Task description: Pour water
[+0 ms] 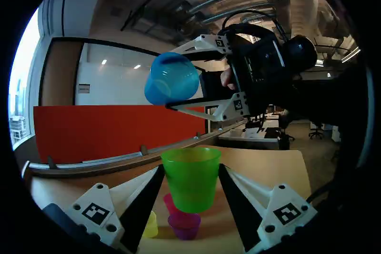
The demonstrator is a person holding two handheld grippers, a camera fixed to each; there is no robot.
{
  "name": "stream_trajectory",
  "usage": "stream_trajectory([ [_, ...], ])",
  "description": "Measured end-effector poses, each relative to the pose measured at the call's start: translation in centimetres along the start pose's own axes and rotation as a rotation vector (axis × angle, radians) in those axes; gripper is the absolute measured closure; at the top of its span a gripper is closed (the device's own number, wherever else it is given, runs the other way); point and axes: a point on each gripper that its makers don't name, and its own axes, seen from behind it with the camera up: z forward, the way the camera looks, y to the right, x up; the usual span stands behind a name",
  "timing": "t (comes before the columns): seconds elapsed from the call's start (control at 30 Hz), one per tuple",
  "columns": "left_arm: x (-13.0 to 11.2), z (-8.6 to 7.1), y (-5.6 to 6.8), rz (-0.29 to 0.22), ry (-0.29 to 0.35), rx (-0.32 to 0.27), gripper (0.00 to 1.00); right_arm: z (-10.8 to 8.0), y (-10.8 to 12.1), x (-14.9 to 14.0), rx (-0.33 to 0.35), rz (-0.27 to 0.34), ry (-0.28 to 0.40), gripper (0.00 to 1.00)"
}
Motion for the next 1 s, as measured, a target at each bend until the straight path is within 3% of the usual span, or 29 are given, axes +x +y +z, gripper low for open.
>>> stream_trajectory([
  [0.6,0.0,-0.1,0.2,0.006,-0.009,-0.001,0.18,-1.5,-1.1,-1.0,-0.007,0.245,0.007,0.11],
  [1.0,-0.1,-0.2,0.1,0.010,-0.014,0.001,0.18,-2.9,-1.8,-1.9,-0.008,0.506,0.007,0.12],
])
